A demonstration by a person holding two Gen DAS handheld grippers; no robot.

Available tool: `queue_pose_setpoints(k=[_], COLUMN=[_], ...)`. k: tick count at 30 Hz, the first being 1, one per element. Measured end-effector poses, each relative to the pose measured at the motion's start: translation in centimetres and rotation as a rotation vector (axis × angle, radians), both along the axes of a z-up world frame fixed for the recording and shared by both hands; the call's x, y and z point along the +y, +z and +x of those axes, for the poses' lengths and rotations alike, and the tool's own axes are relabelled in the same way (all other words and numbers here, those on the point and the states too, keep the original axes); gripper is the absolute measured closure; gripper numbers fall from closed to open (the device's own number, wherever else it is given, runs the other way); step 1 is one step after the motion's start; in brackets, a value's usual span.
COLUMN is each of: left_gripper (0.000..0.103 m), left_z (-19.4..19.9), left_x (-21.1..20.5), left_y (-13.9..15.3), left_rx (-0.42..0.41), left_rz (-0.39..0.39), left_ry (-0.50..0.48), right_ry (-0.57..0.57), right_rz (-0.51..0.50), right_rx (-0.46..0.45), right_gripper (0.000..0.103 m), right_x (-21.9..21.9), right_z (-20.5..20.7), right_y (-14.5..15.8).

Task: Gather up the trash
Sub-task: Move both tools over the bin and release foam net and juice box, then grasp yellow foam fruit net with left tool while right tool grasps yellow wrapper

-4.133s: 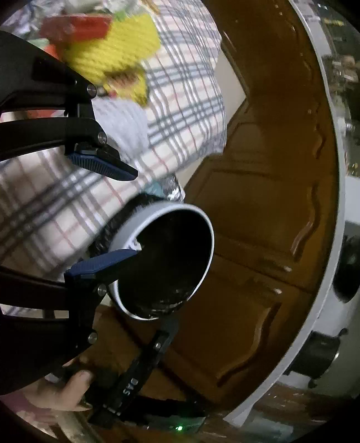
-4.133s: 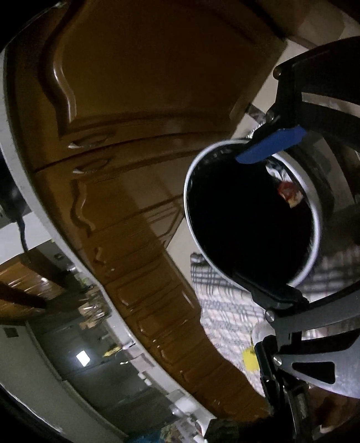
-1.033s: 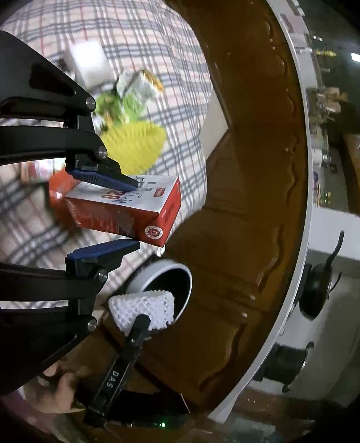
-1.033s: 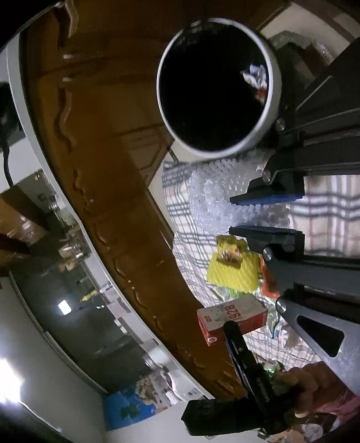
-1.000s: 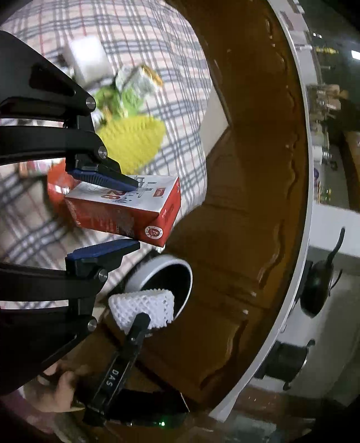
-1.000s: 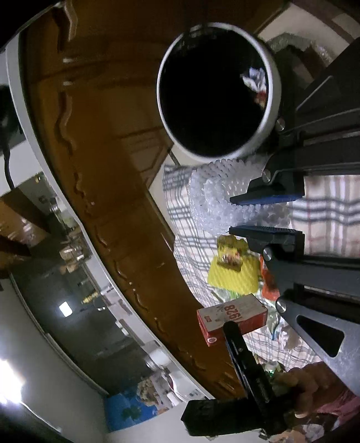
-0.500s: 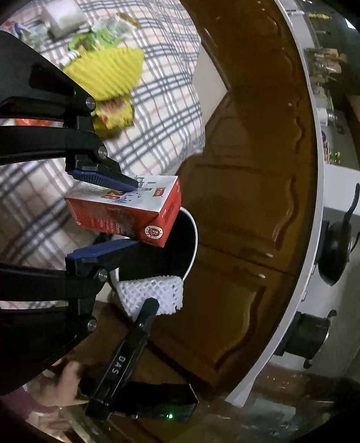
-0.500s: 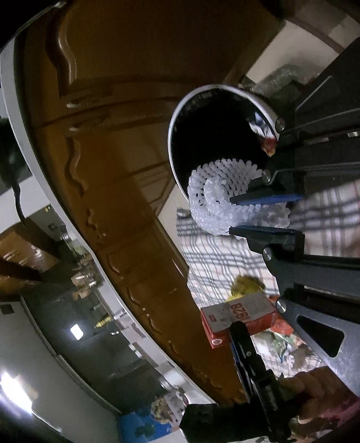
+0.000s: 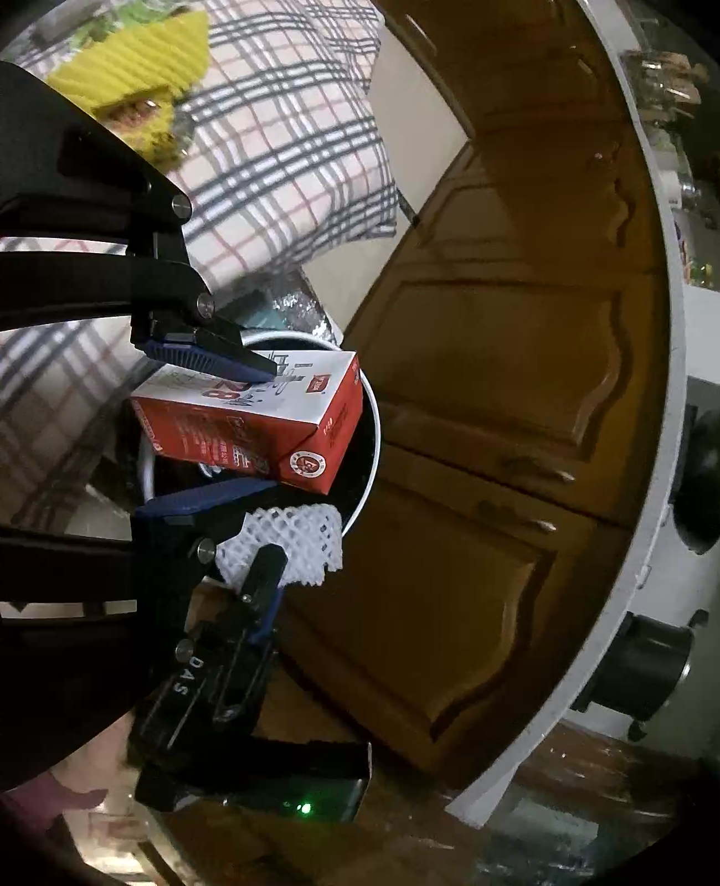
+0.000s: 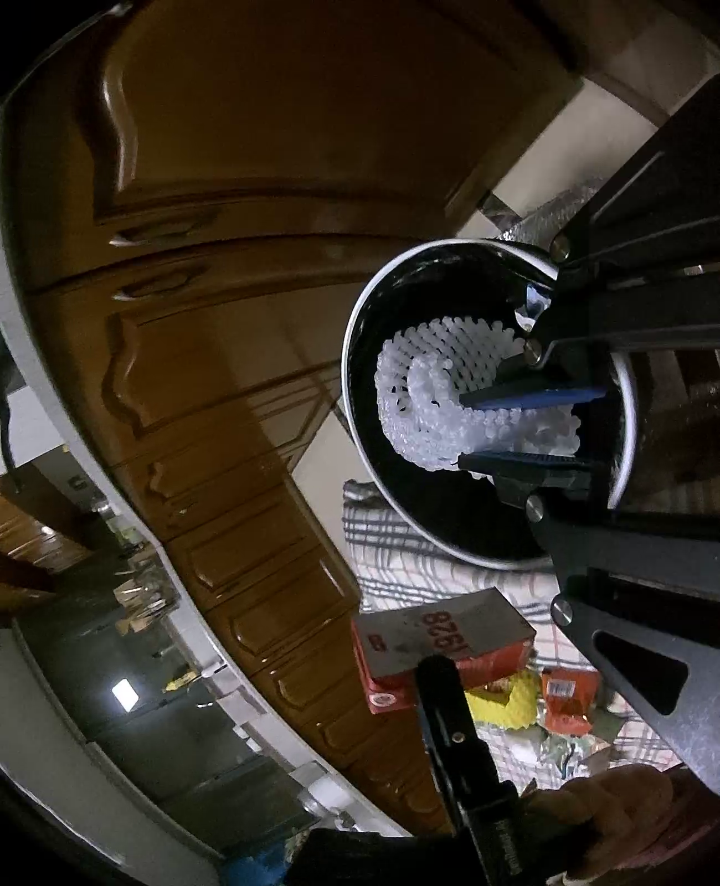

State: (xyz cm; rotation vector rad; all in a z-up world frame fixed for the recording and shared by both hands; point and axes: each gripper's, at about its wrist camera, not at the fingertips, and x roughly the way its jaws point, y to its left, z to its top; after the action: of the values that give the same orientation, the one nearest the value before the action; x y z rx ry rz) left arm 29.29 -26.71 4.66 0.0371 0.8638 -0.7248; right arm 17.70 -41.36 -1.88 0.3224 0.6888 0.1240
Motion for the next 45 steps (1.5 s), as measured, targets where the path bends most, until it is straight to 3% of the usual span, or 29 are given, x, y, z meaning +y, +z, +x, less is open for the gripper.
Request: queue_pose_setpoints(k=[19, 21, 24, 30, 37, 40, 45], left_gripper=[0.067, 0.064, 0.049, 0.048, 0.041, 0.041, 0.041], left_z=[3.3, 3.2, 3.0, 2.1, -0.6, -1.6, -2.9], left_x=[-4.8, -4.8, -4.5, -2.5, 2.1, 4.5, 8.2], left_y=[-4.8, -5.0, -5.1, -4.7, -3.8, -3.7, -3.7], left_rx=[0.125, 0.129, 0.132, 0.113, 0.040, 0.026, 0.019], left_rz=[0.100, 0.111, 0.103, 0.070, 0.019, -0.001, -0.028], left_ry=[-0.027, -0.024, -0.017, 0.021, 0.116, 0.162, 0.228], right_ry=[-0.001, -0.006, -0.014, -0.036, -0.072, -0.079, -0.074], right_rz=[-0.021, -0.014, -0.004, 0.028, 0.075, 0.080, 0.106], right_rx=[0.105, 0.115, 0.110, 0.071, -0.023, -0.062, -0.093], right_gripper=[0.083, 0.074, 0.059, 0.054, 0.021, 0.014, 0.011], right_x=[-1.5, -1.7, -2.0, -2.6, -2.3, -1.5, 0.3], right_z=[2.9, 3.0, 2.9, 1.9, -0.3, -1.4, -2.9], right_y=[-1.9, -2.1, -2.1, -1.6, -0.4, 0.2, 0.5])
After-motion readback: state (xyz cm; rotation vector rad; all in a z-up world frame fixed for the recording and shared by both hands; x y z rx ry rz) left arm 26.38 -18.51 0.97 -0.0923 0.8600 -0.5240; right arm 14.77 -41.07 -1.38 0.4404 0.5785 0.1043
